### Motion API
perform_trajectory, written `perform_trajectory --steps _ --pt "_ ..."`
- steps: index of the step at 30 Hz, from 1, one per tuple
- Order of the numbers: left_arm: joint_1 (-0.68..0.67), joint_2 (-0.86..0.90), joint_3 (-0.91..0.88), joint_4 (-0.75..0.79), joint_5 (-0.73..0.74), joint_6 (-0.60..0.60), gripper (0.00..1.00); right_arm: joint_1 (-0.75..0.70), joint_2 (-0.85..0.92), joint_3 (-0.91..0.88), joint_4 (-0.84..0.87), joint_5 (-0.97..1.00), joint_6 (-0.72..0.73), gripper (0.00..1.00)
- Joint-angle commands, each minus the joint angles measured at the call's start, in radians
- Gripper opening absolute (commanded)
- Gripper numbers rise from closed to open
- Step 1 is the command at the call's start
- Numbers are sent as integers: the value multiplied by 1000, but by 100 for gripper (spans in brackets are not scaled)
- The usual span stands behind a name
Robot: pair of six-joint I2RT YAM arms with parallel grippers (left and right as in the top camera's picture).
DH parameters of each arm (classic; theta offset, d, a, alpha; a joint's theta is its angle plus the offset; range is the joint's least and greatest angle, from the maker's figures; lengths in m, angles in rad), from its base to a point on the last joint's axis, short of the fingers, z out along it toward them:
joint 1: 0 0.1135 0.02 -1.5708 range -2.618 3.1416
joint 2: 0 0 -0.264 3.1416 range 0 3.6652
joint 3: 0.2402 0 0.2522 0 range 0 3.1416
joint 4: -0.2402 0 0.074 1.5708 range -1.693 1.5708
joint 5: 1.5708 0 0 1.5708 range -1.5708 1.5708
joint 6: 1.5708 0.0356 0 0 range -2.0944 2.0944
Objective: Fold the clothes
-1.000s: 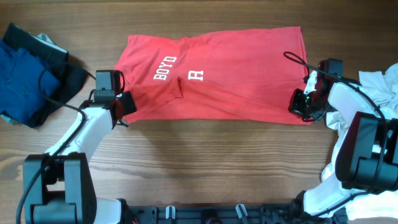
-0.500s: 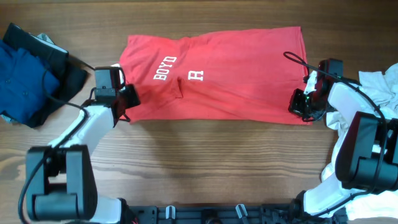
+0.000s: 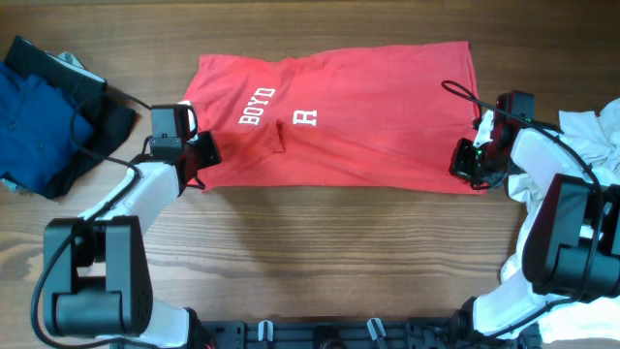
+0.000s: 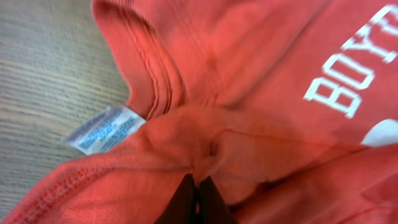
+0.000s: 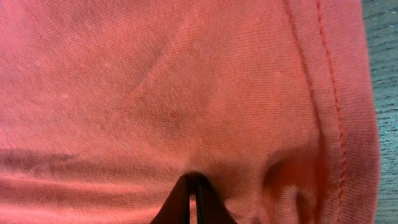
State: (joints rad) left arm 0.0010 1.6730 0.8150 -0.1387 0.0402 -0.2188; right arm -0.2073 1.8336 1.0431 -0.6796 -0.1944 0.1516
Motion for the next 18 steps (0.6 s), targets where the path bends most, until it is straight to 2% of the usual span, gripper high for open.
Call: perform_trajectory --steps 1,6,8,13,16,18 --pt "-3 -58 58 26 11 10 4 4 59 -19 -1 45 -11 6" --pt "-3 -21 58 35 -14 31 8 4 59 -19 -1 45 -10 6" --pt "-3 -4 58 34 -15 34 14 4 59 -19 -2 45 -10 6" --pt "-2 1 58 18 -37 58 13 4 59 -19 -3 45 -10 6" --pt "-2 1 58 -61 -50 59 30 4 59 -19 -1 45 -10 6" --pt "-2 1 58 -68 -68 59 34 4 59 -19 -1 45 -11 6"
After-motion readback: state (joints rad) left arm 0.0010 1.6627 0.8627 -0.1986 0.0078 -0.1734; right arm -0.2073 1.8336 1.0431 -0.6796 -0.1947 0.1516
